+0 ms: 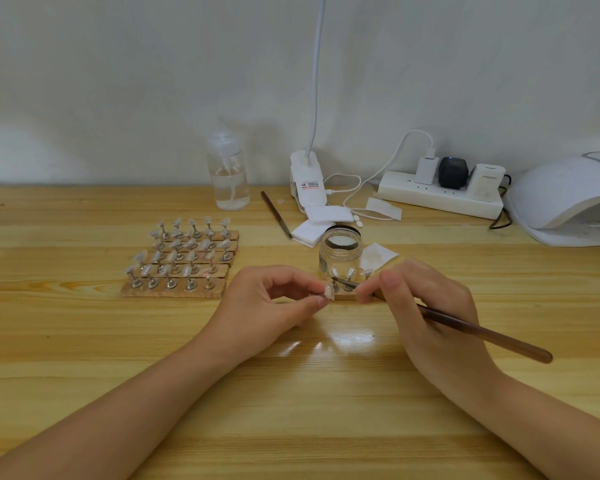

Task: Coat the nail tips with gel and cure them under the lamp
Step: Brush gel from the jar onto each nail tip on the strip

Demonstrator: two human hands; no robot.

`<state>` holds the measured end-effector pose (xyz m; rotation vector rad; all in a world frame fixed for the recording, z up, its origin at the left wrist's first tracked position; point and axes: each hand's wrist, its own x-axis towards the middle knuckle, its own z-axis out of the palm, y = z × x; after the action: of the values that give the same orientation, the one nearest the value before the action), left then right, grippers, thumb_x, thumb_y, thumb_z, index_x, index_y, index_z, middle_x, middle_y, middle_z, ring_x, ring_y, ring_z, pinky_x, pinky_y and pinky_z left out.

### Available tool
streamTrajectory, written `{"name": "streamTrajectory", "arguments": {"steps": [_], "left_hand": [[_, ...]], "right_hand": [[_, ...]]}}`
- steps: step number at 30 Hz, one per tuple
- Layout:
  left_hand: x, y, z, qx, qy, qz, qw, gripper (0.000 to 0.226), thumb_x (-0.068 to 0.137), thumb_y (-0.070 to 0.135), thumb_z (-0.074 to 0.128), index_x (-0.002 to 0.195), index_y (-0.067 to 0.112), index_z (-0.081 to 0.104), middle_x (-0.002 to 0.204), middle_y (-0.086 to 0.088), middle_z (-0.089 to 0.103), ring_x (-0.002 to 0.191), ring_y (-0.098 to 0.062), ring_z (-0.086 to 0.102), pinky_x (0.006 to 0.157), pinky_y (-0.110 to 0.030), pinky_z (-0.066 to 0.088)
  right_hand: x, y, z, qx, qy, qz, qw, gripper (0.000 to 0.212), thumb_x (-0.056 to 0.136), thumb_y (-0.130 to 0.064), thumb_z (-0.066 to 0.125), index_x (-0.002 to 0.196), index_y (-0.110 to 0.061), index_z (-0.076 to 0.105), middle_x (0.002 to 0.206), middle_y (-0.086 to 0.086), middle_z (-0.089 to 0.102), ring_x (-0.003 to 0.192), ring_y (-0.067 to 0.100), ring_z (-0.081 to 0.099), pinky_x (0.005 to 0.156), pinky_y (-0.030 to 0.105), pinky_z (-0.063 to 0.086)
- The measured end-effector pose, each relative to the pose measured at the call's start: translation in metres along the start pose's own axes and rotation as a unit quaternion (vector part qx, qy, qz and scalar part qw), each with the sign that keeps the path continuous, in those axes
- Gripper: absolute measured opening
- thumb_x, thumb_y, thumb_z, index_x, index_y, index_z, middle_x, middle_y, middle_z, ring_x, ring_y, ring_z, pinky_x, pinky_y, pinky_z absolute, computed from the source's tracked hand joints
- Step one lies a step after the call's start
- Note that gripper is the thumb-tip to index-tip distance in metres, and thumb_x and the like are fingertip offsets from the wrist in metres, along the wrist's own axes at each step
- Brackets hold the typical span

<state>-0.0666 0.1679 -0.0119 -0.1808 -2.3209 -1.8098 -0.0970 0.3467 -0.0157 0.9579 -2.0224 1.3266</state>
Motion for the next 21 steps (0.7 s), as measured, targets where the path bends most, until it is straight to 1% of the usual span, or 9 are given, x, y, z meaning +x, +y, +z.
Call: {"name": "streamTrajectory", "arguments": {"steps": [4,8,11,13,16,19,21], "left_hand": [[-0.0002,-0.0001,-0.0004,0.004,0.003,0.002,1.000,0.020,0.071,0.006,0.074,0.068,0.026,0.072,0.070,0.009,0.071,0.065,0.001,0.062,0.055,-0.017,0.051],[0.0007,-0.0003,-0.0002,0.011,0.008,-0.001,1.000,0.019,0.070,0.006,0.074,0.068,0.025,0.072,0.069,0.009,0.070,0.065,0.000,0.062,0.056,-0.018,0.052],[0.0007,-0.0013,-0.0008,0.017,0.015,-0.008,1.000,0.019,0.069,0.009,0.075,0.067,0.027,0.072,0.070,0.006,0.071,0.065,-0.002,0.063,0.062,-0.022,0.055],[0.0008,-0.0015,-0.0009,0.023,0.018,-0.011,1.000,0.019,0.069,0.010,0.075,0.066,0.029,0.072,0.070,0.005,0.071,0.065,-0.002,0.062,0.064,-0.024,0.055],[0.0006,-0.0005,-0.0006,0.025,0.014,-0.006,1.000,0.021,0.068,0.010,0.074,0.064,0.031,0.072,0.066,0.011,0.069,0.063,0.001,0.062,0.062,-0.018,0.054],[0.0008,-0.0002,-0.0002,0.025,0.011,-0.003,1.000,0.022,0.069,0.009,0.074,0.065,0.031,0.072,0.066,0.013,0.069,0.063,0.002,0.061,0.061,-0.016,0.053],[0.0011,-0.0007,-0.0001,0.024,0.011,-0.002,1.000,0.023,0.070,0.008,0.074,0.065,0.030,0.072,0.068,0.012,0.070,0.065,0.002,0.062,0.061,-0.015,0.052]], "right_hand": [[0.0008,0.0003,0.0011,-0.014,-0.010,-0.016,1.000,0.026,0.092,-0.031,0.041,0.078,-0.026,0.063,0.071,-0.016,0.060,0.066,0.010,0.057,0.062,0.027,0.044],[0.0002,0.0002,0.0017,-0.013,-0.017,-0.029,0.999,0.043,0.095,-0.041,0.035,0.075,-0.021,0.067,0.072,-0.017,0.060,0.066,0.007,0.058,0.062,0.024,0.045],[-0.0005,-0.0002,0.0017,-0.005,-0.018,-0.029,0.999,0.044,0.095,-0.042,0.034,0.073,-0.023,0.066,0.069,-0.022,0.057,0.062,0.005,0.055,0.060,0.019,0.043],[-0.0013,0.0006,0.0020,-0.002,-0.019,-0.028,0.999,0.049,0.095,-0.043,0.034,0.069,-0.020,0.068,0.066,-0.020,0.057,0.059,0.004,0.053,0.059,0.017,0.041],[-0.0026,0.0022,0.0021,0.014,-0.016,-0.022,1.000,0.053,0.095,-0.044,0.032,0.066,-0.018,0.067,0.062,-0.016,0.059,0.056,0.002,0.051,0.059,0.013,0.039],[-0.0034,0.0043,0.0011,0.037,-0.006,-0.014,0.999,0.055,0.096,-0.044,0.032,0.066,-0.016,0.068,0.060,-0.010,0.061,0.057,0.003,0.055,0.060,0.017,0.042],[-0.0029,0.0048,0.0009,0.032,0.000,-0.013,0.999,0.052,0.096,-0.042,0.032,0.068,-0.016,0.067,0.062,-0.009,0.062,0.061,0.005,0.057,0.061,0.021,0.044]]}}
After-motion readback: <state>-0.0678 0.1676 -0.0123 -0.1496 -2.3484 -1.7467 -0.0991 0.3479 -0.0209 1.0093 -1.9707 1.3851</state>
